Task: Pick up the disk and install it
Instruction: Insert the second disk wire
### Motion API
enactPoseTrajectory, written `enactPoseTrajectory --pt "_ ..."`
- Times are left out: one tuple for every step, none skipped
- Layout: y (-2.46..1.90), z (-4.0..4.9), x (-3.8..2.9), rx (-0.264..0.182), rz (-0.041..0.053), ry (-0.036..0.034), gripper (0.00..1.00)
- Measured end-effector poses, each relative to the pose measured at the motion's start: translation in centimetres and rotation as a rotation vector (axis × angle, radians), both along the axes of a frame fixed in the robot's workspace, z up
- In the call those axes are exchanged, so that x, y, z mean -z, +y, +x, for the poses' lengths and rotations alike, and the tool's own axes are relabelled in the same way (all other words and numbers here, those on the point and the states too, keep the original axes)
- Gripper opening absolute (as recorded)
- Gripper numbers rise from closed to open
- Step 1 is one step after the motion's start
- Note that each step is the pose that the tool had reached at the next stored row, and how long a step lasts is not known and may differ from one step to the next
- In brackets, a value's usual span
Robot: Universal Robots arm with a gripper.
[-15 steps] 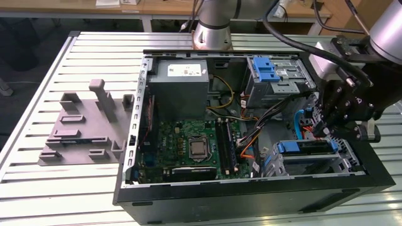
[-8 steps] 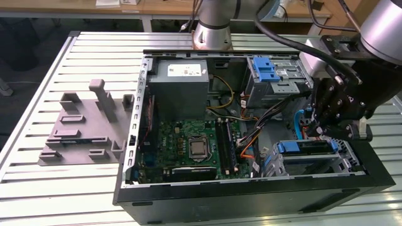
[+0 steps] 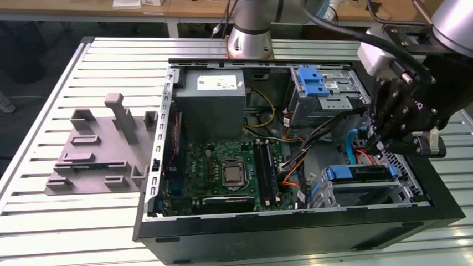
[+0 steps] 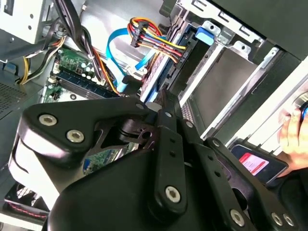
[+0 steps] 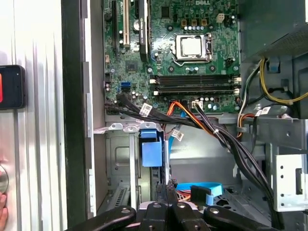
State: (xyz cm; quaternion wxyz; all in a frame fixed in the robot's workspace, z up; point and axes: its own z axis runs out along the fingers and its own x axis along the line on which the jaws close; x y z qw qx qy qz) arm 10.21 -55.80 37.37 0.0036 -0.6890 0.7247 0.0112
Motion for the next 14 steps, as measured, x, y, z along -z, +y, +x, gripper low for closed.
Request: enactPoseTrajectory --pt "0.06 0.0 -0.17 0.0 -0.0001 0.0 0.11" --pt "0.12 0.0 -0.32 0.0 -0.0001 0.0 0.11" --pt "0.21 0.0 -0.49 0.0 0.0 0.0 0.11" --pt "0.31 0.0 -0.68 0.0 0.0 0.0 0.11" --pt "0.45 0.0 -0.83 0.0 0.0003 0.0 0.11" --pt "0.6 -0.01 -0.97 0.0 0.0002 0.0 0.11" --pt "0.81 -0.01 -1.08 0.0 -0.0001 0.0 0.11" --pt "1.03 -0.02 -1.13 0.0 -0.0001 0.0001 0.11" --pt "1.25 -0.03 -1.14 0.0 0.0 0.0 0.11" --pt "1.48 -0.05 -1.15 0.0 0.0001 0.0 0.11" --pt "1.69 -0.08 -1.15 0.0 0.0001 0.0 0.11" --pt "1.92 -0.12 -1.15 0.0 0.0 0.0 0.11" --pt "2.16 -0.15 -1.17 0.0 0.0001 0.0 0.11" --pt "2.41 -0.17 -1.22 0.0 -0.0001 0.0 0.11"
